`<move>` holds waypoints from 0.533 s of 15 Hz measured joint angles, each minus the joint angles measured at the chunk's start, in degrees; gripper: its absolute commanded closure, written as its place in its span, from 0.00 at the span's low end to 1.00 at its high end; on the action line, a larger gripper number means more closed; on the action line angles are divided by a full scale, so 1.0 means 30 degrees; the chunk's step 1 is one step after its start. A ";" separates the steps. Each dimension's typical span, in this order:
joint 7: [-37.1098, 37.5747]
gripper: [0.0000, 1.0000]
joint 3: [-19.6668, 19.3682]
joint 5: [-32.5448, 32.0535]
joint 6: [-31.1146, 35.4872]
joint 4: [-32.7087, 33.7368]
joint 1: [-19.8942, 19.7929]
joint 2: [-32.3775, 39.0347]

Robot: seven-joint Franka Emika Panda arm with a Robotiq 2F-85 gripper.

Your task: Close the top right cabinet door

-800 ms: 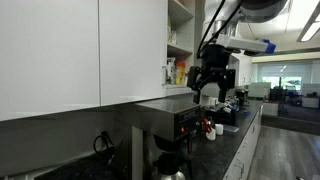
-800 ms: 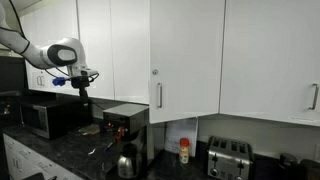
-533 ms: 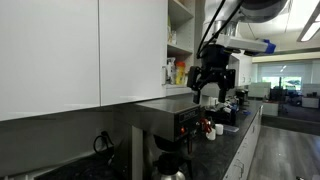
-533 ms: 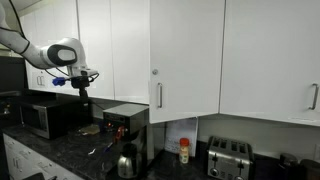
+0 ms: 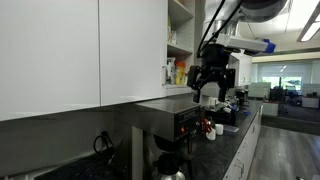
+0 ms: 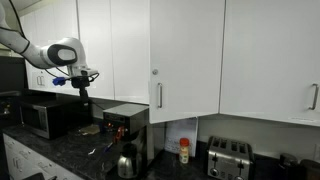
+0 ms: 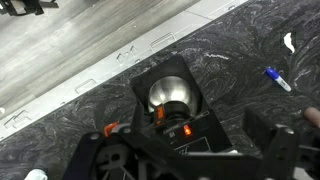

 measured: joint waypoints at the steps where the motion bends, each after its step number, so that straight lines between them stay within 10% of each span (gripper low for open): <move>1: 0.0000 0.00 -0.0084 -0.0023 -0.0012 0.0030 0.0004 -0.0072; 8: -0.0140 0.00 -0.1149 -0.1217 -0.1332 0.0596 0.0000 -0.1648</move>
